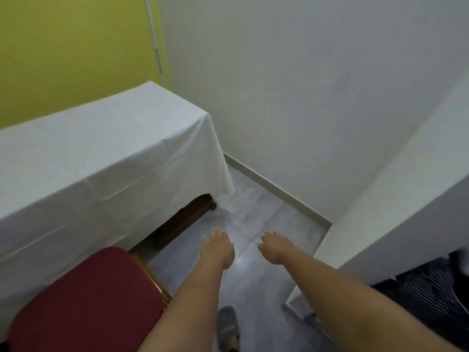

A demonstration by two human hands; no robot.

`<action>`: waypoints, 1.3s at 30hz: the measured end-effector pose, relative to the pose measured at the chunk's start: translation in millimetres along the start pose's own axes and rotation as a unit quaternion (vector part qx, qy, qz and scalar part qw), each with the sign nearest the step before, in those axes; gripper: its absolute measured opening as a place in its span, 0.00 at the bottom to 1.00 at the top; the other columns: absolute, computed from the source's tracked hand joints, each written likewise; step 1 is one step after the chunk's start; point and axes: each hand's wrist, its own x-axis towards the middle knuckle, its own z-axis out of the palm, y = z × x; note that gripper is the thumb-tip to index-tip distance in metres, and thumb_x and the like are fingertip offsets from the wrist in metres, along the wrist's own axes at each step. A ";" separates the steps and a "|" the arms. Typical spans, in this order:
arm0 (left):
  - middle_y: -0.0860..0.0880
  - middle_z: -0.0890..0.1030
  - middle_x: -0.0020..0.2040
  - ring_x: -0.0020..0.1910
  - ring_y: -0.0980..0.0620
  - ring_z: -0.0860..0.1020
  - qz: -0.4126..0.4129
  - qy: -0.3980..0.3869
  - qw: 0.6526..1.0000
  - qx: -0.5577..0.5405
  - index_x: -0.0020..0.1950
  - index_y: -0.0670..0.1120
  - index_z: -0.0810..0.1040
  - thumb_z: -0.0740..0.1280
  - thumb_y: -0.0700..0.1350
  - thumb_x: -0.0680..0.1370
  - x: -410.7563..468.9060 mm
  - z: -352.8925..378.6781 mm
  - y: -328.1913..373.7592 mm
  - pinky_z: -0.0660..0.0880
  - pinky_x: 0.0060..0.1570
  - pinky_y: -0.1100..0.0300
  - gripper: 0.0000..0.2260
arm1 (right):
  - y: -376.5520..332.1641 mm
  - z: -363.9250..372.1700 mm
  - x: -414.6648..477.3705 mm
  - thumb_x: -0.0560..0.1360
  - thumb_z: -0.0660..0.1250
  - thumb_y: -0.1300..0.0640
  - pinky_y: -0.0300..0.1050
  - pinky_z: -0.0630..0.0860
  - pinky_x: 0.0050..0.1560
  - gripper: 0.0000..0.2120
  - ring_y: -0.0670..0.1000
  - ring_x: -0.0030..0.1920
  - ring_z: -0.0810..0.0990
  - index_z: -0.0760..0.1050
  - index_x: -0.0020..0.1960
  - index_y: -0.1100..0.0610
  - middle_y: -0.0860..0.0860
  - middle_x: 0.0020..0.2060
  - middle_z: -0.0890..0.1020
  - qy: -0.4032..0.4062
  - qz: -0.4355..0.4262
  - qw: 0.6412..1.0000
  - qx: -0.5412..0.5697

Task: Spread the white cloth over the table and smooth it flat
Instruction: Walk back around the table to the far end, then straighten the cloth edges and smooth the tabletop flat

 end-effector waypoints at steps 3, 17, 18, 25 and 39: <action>0.41 0.47 0.79 0.78 0.44 0.45 -0.027 0.011 0.999 -0.018 0.77 0.39 0.46 0.45 0.47 0.84 41.5 -20.9 -17.9 0.46 0.75 0.44 0.24 | -11.3 -26.1 54.8 0.82 0.47 0.51 0.56 0.59 0.72 0.23 0.59 0.75 0.56 0.61 0.73 0.62 0.58 0.74 0.61 -0.005 -0.033 0.999 -0.027; 0.43 0.45 0.79 0.78 0.45 0.43 -0.091 0.046 0.989 -0.103 0.78 0.41 0.46 0.45 0.48 0.84 210.6 -130.9 -72.5 0.43 0.75 0.45 0.24 | -33.2 -173.2 237.8 0.82 0.48 0.51 0.56 0.60 0.71 0.23 0.60 0.73 0.59 0.61 0.72 0.62 0.58 0.73 0.64 0.006 -0.087 0.993 -0.083; 0.43 0.45 0.79 0.78 0.46 0.43 -0.095 0.056 0.988 -0.109 0.78 0.41 0.46 0.45 0.48 0.84 220.9 -135.3 -76.1 0.43 0.75 0.45 0.24 | -32.5 -182.5 249.8 0.82 0.48 0.52 0.56 0.60 0.71 0.22 0.60 0.73 0.60 0.62 0.72 0.61 0.58 0.72 0.64 0.010 -0.088 0.992 -0.087; 0.43 0.47 0.79 0.78 0.45 0.44 -0.133 0.149 0.975 -0.101 0.78 0.41 0.48 0.46 0.47 0.83 291.2 -185.1 -92.4 0.42 0.74 0.45 0.24 | -39.5 -252.4 335.9 0.81 0.50 0.53 0.57 0.58 0.73 0.23 0.61 0.75 0.56 0.60 0.74 0.61 0.58 0.74 0.61 0.009 -0.127 0.987 -0.099; 0.43 0.45 0.79 0.78 0.45 0.42 -0.230 0.216 0.942 -0.112 0.78 0.42 0.46 0.44 0.48 0.84 441.9 -323.9 -110.8 0.41 0.74 0.46 0.24 | -75.6 -396.7 502.6 0.81 0.50 0.53 0.55 0.61 0.70 0.22 0.60 0.72 0.61 0.62 0.72 0.63 0.59 0.72 0.63 0.028 -0.243 0.959 -0.145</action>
